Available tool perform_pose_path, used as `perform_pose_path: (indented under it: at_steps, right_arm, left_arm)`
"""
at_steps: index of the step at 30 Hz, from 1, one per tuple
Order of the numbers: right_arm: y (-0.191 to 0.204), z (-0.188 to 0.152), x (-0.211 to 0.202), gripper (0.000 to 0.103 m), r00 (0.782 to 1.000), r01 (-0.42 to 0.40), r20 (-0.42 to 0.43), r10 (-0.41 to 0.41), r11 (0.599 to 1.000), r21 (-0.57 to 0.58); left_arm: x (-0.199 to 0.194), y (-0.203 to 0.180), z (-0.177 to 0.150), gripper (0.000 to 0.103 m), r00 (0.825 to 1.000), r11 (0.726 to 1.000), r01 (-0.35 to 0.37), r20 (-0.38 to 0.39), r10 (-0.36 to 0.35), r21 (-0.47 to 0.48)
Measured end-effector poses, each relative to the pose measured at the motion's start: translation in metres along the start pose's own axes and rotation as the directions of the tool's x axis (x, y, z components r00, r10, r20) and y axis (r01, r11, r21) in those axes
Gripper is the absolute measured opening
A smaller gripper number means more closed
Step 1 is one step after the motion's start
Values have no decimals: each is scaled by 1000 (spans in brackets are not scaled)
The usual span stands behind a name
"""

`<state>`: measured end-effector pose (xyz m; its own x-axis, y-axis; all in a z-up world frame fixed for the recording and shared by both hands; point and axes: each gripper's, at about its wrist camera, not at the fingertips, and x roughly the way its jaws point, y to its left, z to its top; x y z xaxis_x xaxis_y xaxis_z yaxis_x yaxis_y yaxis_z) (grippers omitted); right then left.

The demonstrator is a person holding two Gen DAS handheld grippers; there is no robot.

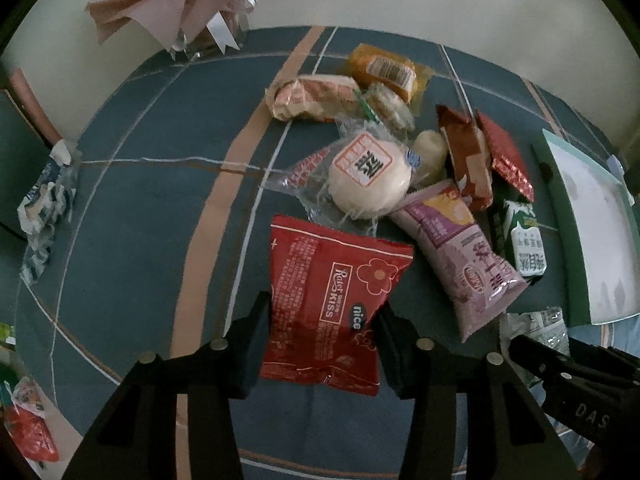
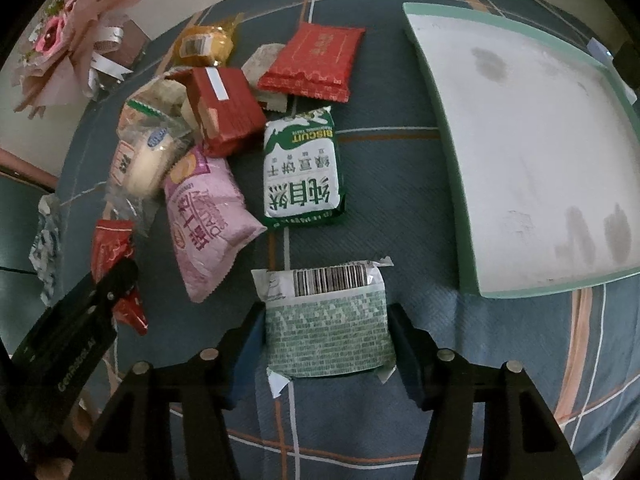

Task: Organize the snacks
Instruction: 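Carry both packs over the white tray and open both tools to drop them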

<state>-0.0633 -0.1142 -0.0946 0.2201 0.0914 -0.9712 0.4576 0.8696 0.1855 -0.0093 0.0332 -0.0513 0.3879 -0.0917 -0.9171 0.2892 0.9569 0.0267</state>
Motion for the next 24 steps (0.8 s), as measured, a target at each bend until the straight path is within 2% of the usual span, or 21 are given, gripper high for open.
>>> perform_pose_path:
  at_steps: [7,9,19,24]
  right_arm:
    - [-12,1,-14,62,999,-35,22,34,999,19]
    - [-16,0,-19,62,999,-47,29,46,999,24]
    - [-39,14,-68,62,988,-108,116,100,992,62]
    - [-48,24,-95,62,982,-122,160,105,988,97]
  left_arm:
    - [-30,-3,0,50,1000,1000,-19,22,19,-24]
    - [-49,0,-10,50,999,999,-28,31,29,-33]
    - [-111,-15,11,50,991,998,-5,130,12,-55]
    - [-121,-33,30,50,988,999,13,154,-7,-39]
